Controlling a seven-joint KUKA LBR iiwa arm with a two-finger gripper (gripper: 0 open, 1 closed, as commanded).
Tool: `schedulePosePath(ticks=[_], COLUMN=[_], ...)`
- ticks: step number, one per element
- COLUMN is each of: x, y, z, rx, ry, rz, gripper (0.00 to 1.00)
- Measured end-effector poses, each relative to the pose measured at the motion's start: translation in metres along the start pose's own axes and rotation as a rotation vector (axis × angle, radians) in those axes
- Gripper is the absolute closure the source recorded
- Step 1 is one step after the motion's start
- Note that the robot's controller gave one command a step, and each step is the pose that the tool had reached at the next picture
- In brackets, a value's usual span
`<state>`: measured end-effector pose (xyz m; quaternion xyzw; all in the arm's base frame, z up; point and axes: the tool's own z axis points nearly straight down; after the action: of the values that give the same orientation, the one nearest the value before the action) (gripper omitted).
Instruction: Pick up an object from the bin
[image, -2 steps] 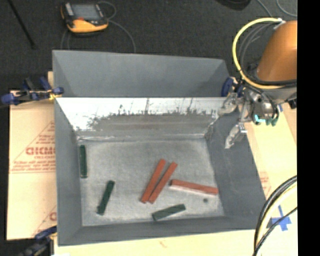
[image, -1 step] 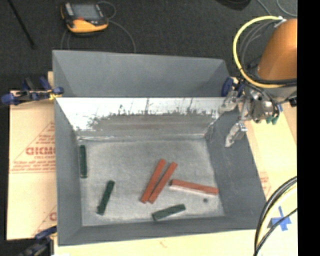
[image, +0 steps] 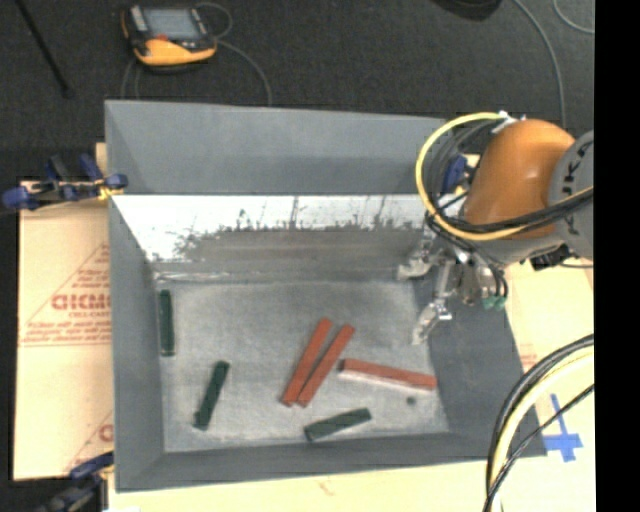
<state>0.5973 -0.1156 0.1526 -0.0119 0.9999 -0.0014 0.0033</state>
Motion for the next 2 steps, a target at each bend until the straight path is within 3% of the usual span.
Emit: schedulePosePath(ticks=[1,2], x=[0.039,0.057], y=[0.041,0.054], z=[-0.002,0.010], rx=[-0.005,-0.003], ry=[0.011,0.002], rz=[0.025,0.039], gripper=[0.00,0.00])
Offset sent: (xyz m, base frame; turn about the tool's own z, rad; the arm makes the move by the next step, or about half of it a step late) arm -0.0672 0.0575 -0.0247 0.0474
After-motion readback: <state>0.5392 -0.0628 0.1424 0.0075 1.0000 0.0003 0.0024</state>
